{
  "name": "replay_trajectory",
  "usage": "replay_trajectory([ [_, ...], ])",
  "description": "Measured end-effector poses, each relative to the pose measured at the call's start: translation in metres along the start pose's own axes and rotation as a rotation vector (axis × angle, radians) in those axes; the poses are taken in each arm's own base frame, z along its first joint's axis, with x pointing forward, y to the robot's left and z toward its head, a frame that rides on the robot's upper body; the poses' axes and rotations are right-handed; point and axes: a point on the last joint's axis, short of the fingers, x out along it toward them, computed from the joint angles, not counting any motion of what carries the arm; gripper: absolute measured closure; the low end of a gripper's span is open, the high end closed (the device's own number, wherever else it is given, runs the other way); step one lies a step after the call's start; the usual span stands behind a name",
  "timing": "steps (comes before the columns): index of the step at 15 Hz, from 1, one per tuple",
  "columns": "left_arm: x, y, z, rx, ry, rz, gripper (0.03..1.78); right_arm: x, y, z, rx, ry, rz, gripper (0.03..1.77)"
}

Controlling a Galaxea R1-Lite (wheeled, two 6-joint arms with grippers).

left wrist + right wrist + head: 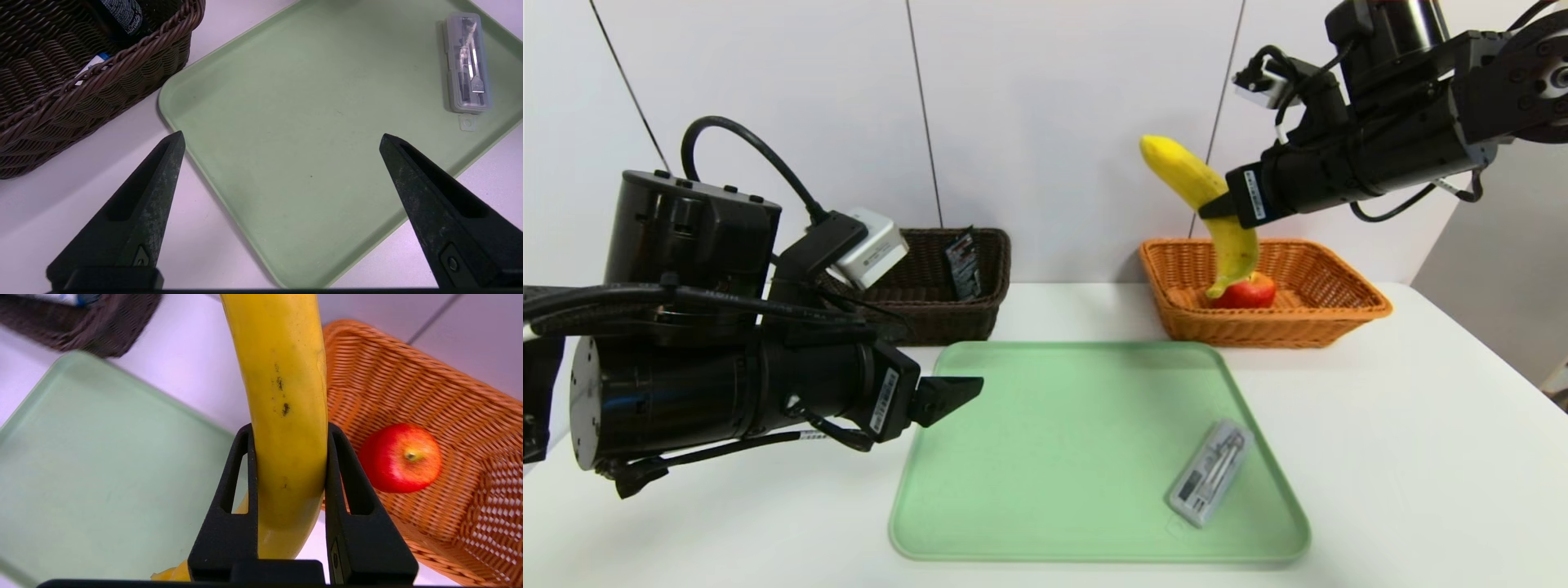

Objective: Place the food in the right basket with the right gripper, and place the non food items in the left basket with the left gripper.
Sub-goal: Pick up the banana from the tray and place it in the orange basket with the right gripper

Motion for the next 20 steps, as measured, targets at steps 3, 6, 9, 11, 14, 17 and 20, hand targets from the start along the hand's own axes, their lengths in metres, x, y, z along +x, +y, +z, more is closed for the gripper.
replay_trajectory([
  [3,0.000,0.000,0.000,0.000,0.001,0.000,0.12,0.006,-0.031,-0.007,0.081,0.022,-0.087,1.36],
  [6,0.000,0.000,-0.001,0.000,0.003,0.001,0.12,0.010,-0.052,-0.012,0.053,0.034,-0.131,1.36],
  [9,0.001,0.000,-0.001,-0.002,0.004,0.000,0.12,0.013,-0.064,-0.017,-0.150,0.066,-0.147,1.36],
  [11,0.001,0.000,-0.001,-0.004,0.006,0.001,0.12,0.014,-0.069,-0.019,-0.323,0.086,-0.150,1.36],
  [14,0.003,0.000,-0.002,-0.007,0.013,0.001,0.12,0.024,-0.074,-0.018,-0.576,0.088,-0.163,1.36],
  [17,0.003,0.000,-0.003,-0.011,0.016,0.004,0.12,0.037,-0.084,-0.017,-0.799,0.091,-0.227,1.36],
  [20,0.003,0.000,-0.003,-0.012,0.018,0.004,0.12,0.050,-0.094,-0.017,-0.997,0.138,-0.314,1.36],
])
